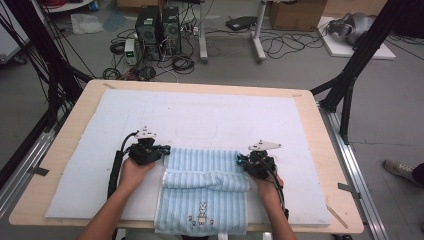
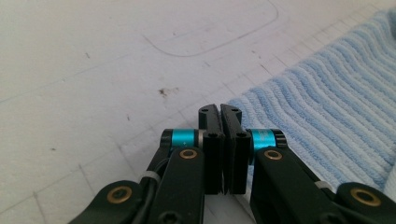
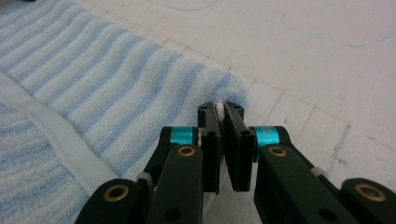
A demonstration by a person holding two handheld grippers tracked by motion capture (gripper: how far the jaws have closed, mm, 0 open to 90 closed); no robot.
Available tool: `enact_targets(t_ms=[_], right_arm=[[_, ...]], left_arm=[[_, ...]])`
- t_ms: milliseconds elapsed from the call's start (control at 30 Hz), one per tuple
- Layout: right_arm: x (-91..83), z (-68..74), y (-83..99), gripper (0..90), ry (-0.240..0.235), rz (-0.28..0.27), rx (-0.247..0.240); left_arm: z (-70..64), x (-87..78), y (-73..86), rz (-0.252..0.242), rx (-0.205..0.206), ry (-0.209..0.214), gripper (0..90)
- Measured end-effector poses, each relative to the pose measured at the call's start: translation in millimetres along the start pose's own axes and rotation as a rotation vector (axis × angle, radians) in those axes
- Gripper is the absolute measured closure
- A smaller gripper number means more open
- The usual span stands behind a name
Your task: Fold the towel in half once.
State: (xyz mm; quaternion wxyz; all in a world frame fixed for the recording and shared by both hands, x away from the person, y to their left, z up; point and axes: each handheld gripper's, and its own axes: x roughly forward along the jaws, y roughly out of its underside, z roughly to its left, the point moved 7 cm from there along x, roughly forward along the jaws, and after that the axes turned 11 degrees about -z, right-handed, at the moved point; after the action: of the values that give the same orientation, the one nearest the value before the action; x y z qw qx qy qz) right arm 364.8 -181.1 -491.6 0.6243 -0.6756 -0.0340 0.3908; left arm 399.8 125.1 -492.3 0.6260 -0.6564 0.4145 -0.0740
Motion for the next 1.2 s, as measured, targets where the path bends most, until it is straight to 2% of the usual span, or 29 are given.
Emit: enact_targets(t_ms=[67,233,433,567,833,967,1200], right_arm=[[4.8,-3.8,-1.5,85.9,0.011,-0.004,0.002],[16.8,-11.6,-14.6,85.9,0.042,-0.019,0.004],[28.2,-24.2,-38.8,85.8,0.060,-0.066,0.014],[39.7,-31.4,-50.7,85.8,0.073,-0.073,0.012],[59.7,-47.2,-60.8,85.7,0.103,-0.081,0.016],[66.2,-52.0,-63.8,85.7,0.121,-0.098,0.011],[73.6,-55.7,-58.7,84.8,0.128,-0.088,0.020]], left_arm=[[3.7,2.0,-4.1,-0.005,-0.016,-0.008,87.4],[14.3,7.3,-31.7,-0.046,-0.029,-0.031,87.4],[30.3,14.0,-49.9,-0.088,-0.052,-0.010,87.4],[39.5,19.4,-59.3,-0.115,-0.052,-0.010,87.4],[52.8,36.2,-68.7,-0.121,-0.052,-0.013,87.3],[58.3,41.7,-67.5,-0.122,-0.066,-0.013,87.3],[64.4,49.8,-62.9,-0.123,-0.085,0.000,87.2]])
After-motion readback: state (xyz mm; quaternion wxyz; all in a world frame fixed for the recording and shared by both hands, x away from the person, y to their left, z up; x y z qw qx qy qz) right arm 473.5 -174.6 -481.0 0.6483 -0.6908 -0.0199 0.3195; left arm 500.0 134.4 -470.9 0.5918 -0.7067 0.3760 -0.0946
